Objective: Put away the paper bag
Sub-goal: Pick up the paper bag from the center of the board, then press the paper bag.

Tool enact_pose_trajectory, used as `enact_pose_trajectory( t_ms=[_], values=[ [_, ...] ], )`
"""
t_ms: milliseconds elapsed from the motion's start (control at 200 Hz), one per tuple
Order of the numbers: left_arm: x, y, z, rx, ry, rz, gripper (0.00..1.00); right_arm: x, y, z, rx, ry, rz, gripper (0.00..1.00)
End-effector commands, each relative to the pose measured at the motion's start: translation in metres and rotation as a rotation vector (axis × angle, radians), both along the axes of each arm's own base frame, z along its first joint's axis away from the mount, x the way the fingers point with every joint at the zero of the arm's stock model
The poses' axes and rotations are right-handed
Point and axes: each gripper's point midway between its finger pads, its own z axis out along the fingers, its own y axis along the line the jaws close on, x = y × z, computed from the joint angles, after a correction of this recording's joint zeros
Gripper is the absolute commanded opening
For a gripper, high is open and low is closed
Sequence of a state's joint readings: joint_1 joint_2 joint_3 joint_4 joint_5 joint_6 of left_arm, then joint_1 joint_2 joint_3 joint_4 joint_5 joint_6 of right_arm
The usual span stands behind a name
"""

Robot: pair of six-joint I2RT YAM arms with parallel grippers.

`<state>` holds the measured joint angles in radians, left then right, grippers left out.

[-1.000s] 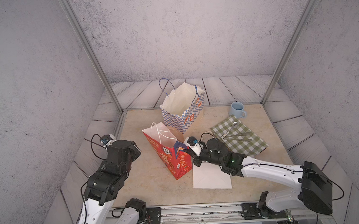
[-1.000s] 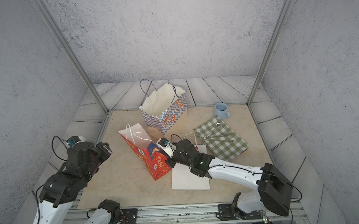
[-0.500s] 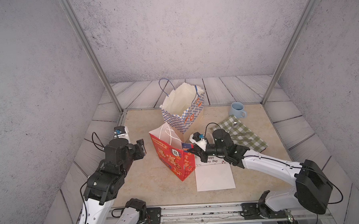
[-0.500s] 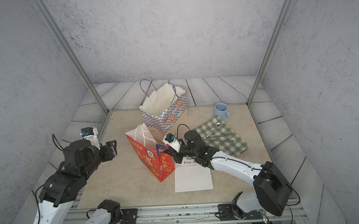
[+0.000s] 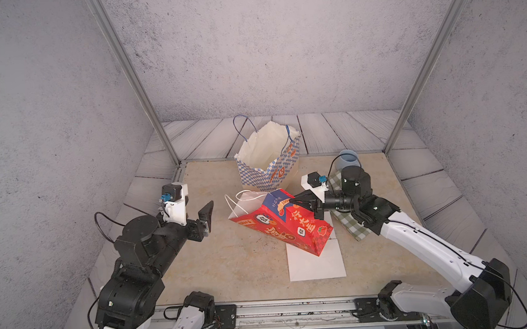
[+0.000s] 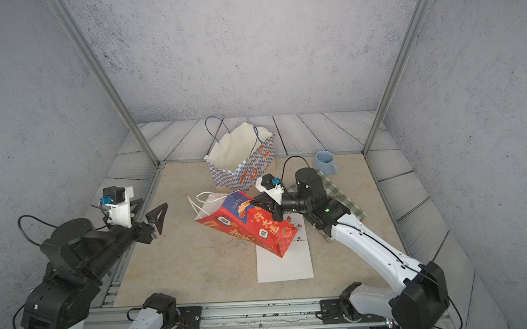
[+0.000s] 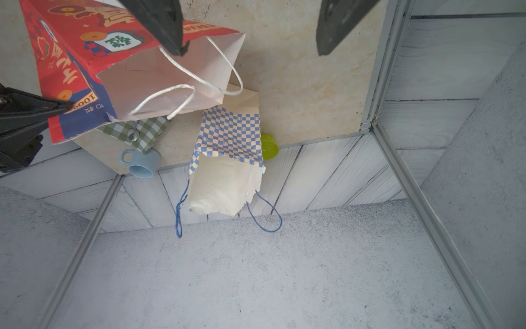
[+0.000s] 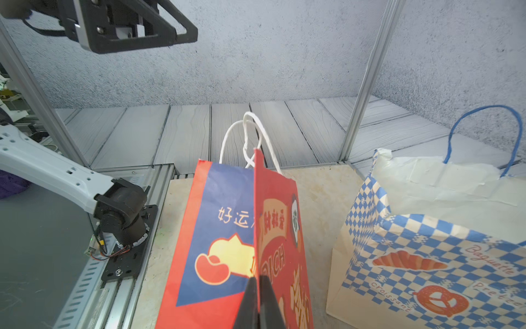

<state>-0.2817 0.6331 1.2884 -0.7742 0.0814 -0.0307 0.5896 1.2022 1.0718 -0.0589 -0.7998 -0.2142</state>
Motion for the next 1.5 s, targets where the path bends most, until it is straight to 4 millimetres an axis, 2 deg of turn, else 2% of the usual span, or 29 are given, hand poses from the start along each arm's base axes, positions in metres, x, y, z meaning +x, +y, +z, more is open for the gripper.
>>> enact_pose_trajectory(
  t_ms=[0, 55, 285, 415, 746, 1016, 1281, 1496],
  values=[
    [-0.006, -0.014, 0.019, 0.014, -0.048, -0.096, 0.76, -0.017, -0.014, 0.017, 0.013, 0.019, 0.047, 0.05],
    [-0.007, -0.016, 0.02, 0.009, -0.046, -0.111, 0.77, -0.019, -0.02, 0.027, 0.031, 0.018, 0.041, 0.03],
    [-0.004, -0.018, -0.01, -0.112, -0.008, -0.09, 0.76, -0.032, -0.032, 0.053, 0.075, 0.017, 0.046, 0.0],
    [-0.006, -0.024, -0.018, -0.199, -0.005, -0.116, 0.76, -0.039, -0.039, 0.08, 0.123, -0.002, 0.051, 0.0],
    [-0.026, -0.038, -0.004, -0.23, -0.058, -0.237, 0.77, -0.055, -0.069, 0.146, 0.208, -0.061, 0.036, 0.0],
    [-0.042, -0.086, -0.002, -0.313, -0.025, -0.561, 0.81, -0.074, -0.076, 0.189, 0.272, -0.1, 0.081, 0.0],
    [-0.038, -0.103, 0.012, -0.317, -0.113, -0.694, 0.85, -0.095, -0.079, 0.211, 0.297, -0.092, 0.155, 0.0],
    [-0.067, -0.118, 0.042, -0.406, -0.225, -0.919, 0.82, -0.095, -0.079, 0.22, 0.338, -0.088, 0.161, 0.0]
  ],
)
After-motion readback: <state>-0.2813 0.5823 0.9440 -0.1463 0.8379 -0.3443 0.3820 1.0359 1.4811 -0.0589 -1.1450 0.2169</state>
